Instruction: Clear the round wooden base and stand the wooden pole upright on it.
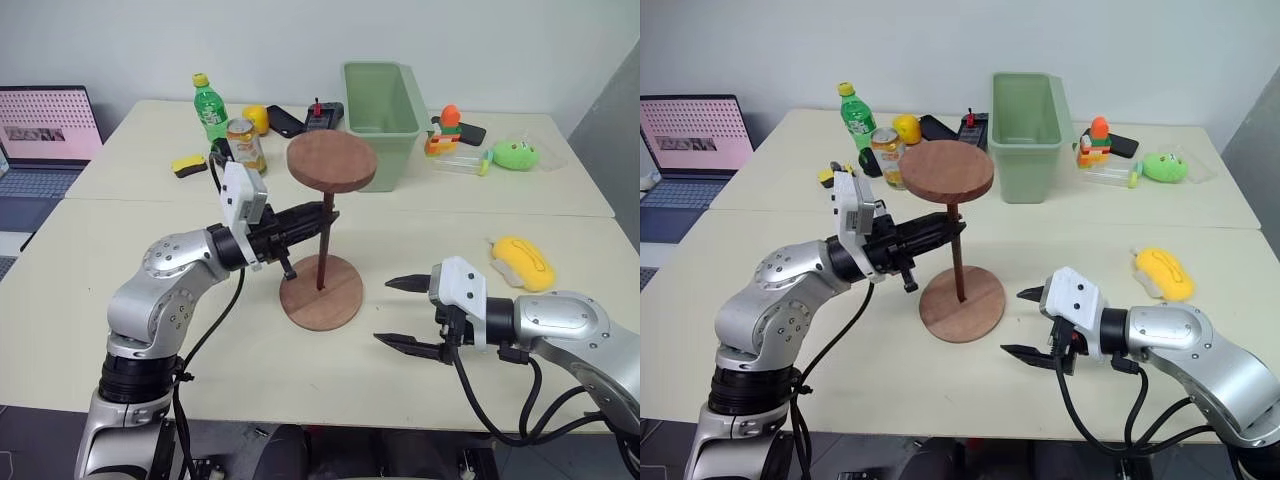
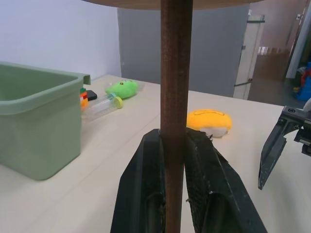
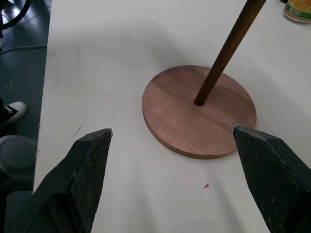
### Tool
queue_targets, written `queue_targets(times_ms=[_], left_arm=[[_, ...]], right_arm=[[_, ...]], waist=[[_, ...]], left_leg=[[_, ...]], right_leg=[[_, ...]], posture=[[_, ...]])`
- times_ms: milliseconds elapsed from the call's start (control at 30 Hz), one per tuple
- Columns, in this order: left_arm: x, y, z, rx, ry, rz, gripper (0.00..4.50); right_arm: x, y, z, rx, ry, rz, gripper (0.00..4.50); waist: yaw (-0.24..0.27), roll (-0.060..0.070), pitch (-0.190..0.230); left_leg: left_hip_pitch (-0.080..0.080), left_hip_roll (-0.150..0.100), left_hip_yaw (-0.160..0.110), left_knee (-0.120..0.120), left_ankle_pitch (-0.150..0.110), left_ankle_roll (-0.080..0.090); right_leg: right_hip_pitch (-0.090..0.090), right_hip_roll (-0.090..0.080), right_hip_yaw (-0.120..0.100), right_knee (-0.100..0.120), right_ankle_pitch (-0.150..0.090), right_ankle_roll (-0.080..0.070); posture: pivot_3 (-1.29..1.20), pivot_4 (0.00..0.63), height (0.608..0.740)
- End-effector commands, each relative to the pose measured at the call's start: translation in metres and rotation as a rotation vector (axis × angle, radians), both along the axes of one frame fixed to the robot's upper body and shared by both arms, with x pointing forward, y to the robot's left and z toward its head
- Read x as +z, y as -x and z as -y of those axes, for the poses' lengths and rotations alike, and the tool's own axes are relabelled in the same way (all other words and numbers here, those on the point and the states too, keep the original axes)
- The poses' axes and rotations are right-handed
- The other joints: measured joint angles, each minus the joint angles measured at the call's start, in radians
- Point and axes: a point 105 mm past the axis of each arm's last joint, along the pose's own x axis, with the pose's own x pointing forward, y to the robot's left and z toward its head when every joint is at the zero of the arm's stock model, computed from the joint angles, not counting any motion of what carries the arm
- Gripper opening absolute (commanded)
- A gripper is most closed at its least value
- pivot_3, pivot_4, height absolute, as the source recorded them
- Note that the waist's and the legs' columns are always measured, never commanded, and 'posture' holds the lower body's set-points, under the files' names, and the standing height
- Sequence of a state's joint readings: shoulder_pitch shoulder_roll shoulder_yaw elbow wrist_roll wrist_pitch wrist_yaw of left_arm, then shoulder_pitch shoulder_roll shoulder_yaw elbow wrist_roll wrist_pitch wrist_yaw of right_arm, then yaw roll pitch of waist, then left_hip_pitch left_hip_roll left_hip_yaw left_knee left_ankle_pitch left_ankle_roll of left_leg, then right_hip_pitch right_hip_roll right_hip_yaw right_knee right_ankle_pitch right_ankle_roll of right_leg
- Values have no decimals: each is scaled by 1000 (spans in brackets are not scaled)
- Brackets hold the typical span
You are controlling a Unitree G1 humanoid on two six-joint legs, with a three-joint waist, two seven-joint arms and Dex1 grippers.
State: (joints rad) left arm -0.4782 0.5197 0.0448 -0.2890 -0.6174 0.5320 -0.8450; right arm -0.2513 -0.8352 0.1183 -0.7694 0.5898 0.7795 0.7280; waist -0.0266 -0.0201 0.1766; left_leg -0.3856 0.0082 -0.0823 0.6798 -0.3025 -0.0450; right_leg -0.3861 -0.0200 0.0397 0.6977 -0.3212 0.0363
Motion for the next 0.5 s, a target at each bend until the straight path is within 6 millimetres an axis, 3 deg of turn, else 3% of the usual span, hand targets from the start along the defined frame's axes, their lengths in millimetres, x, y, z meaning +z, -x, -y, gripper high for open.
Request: queue_targets(times_ms=[33,267,500], left_arm=[[-2,4,2,-17,-10,-3,243],[-8,-2,-5,18,-20,-5,243],[-31,1,-27,90,-53,-69,243]], right_arm=[[8,1,-1,19,0,40,4125],[9,1,-2,20,0,44,4125],[10,3,-4,17,-15,43,4125]], waist=[[0,0,0],[0,0,0],[0,1,-1]], left_leg=[[0,0,0,0,0,0],[0,0,0,0,0,0],[3,1,1,-1,0,0]], right_leg=[[0,0,0,0,0,0],[0,0,0,0,0,0],[2,0,1,0,0,0]], posture=[[0,150,740],[0,150,740],[0,150,740]])
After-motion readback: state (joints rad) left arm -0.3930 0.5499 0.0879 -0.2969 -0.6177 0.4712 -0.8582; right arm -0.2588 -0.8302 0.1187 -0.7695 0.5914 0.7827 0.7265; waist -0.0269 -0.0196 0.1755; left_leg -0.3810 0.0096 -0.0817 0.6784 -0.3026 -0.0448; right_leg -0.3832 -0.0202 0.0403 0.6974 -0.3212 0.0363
